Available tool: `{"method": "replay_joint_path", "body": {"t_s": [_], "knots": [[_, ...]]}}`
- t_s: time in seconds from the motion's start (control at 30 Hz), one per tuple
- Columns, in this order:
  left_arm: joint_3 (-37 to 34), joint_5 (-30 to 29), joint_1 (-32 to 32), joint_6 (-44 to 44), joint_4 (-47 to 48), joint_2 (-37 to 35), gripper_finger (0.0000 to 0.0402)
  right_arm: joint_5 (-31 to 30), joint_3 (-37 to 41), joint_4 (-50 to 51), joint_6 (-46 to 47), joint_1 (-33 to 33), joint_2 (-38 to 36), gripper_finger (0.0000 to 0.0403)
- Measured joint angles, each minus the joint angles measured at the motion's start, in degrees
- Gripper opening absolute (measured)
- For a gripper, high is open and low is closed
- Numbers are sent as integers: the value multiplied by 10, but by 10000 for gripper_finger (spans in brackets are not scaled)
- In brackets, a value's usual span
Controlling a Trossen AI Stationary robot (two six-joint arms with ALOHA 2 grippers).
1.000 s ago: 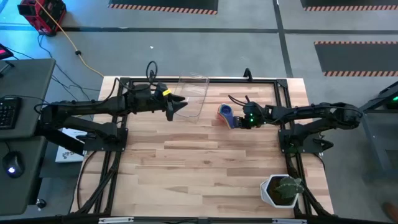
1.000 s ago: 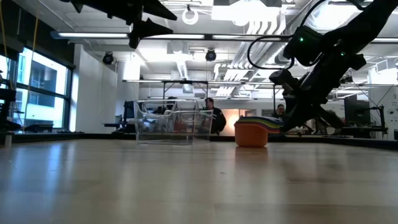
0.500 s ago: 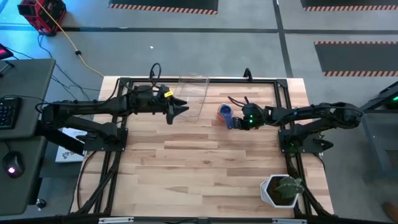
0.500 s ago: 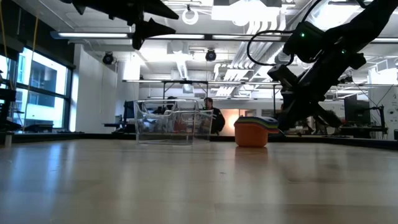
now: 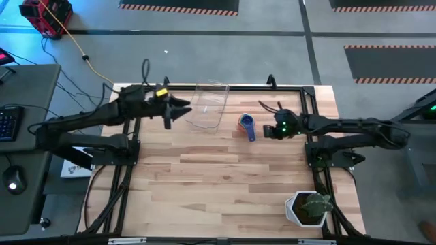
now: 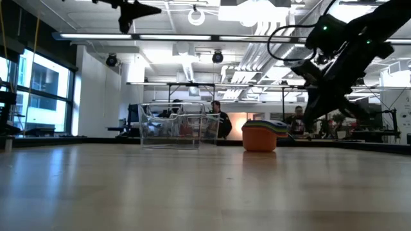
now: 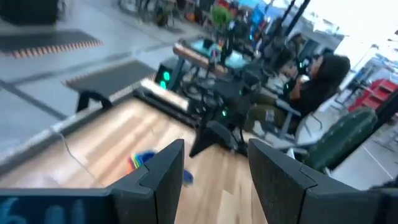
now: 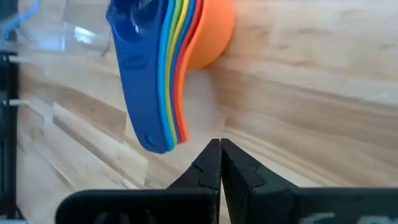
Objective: Nest measuring cups in basket
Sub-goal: Put the stacked colored measuring cups in the transparent bin
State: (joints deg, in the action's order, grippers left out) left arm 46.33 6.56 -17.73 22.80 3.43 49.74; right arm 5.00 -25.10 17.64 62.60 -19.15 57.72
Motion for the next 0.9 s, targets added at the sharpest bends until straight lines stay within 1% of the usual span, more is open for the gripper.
{"method": "replay_joint_path", "body": {"t_s": [0.13,0.27,0.33,0.4,0.47,0.53,0.67,0.73,0.8,0.87,0.9], "knots": [[0,-30,-3,-9,0,-19,170,-7,0,55,-10,-1,-59,0],[0,-46,-3,-9,0,-17,170,12,19,31,13,6,-88,0],[0,-46,-3,-8,0,-12,170,35,39,-18,34,12,-94,4],[0,-46,-3,-3,1,-5,170,63,68,-103,71,21,-94,19],[0,-45,-3,6,0,1,170,76,107,-201,119,41,-92,45],[0,-43,-3,10,2,5,170,66,144,-281,168,69,-89,82],[0,-43,-3,10,1,11,170,-12,195,-375,225,140,-90,164],[0,-43,-3,8,0,13,170,-73,205,-392,259,188,-89,201],[0,-43,-3,7,0,13,170,-166,206,-392,301,245,-89,229],[0,-43,-3,6,0,13,170,-268,201,-390,351,299,-79,246],[0,-43,-3,6,0,13,170,-308,194,-384,372,321,-70,251]]}}
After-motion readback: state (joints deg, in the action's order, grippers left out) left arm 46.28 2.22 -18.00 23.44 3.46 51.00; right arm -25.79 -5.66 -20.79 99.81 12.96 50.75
